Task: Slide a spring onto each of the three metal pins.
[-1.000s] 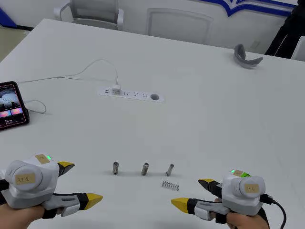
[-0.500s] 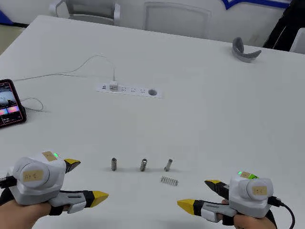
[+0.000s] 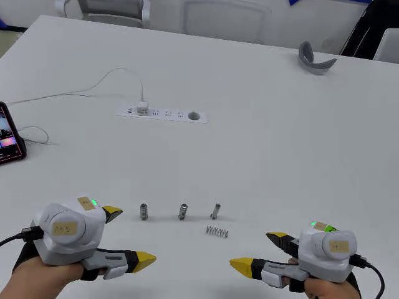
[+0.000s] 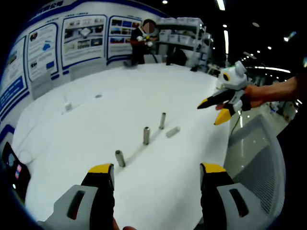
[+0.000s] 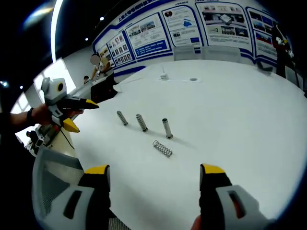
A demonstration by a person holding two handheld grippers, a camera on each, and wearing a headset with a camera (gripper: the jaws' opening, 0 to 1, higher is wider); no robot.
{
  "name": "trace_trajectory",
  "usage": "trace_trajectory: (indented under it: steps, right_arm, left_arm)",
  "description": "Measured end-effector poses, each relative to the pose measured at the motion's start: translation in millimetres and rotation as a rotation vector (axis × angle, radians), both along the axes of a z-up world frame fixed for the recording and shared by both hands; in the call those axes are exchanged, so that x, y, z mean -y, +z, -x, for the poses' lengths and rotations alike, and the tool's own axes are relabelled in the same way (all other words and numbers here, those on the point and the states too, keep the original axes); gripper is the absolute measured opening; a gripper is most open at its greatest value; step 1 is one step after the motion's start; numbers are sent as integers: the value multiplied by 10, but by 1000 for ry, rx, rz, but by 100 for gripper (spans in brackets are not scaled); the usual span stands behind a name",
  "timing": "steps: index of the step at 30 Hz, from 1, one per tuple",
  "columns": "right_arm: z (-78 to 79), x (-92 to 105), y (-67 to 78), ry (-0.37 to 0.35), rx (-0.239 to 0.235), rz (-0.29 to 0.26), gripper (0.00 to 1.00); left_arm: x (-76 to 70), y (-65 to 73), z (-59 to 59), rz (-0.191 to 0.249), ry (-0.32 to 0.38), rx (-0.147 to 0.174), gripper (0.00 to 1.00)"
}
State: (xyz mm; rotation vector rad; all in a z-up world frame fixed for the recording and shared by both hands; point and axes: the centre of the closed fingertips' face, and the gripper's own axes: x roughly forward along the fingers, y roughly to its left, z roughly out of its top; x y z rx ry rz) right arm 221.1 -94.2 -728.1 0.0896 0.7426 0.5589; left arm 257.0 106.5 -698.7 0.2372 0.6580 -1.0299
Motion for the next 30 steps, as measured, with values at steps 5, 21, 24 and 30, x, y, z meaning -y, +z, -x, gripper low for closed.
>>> trace_trajectory:
  steps: [5, 21, 24, 30]
  right_arm:
    - [45, 45, 4, -1, -3, 4, 78]
    - [121, 114, -48, 8, -21, 10, 79]
    - [122, 115, -59, 16, -20, 15, 79]
    - [130, 67, -67, 31, -23, 9, 79]
  left_arm:
    - [165, -36, -1, -14, -59, 7, 74]
    - [570, -79, 26, -60, -210, 34, 74]
    - [649, -96, 54, -66, -240, 36, 74]
    - [838, -161, 94, -81, -302, 39, 73]
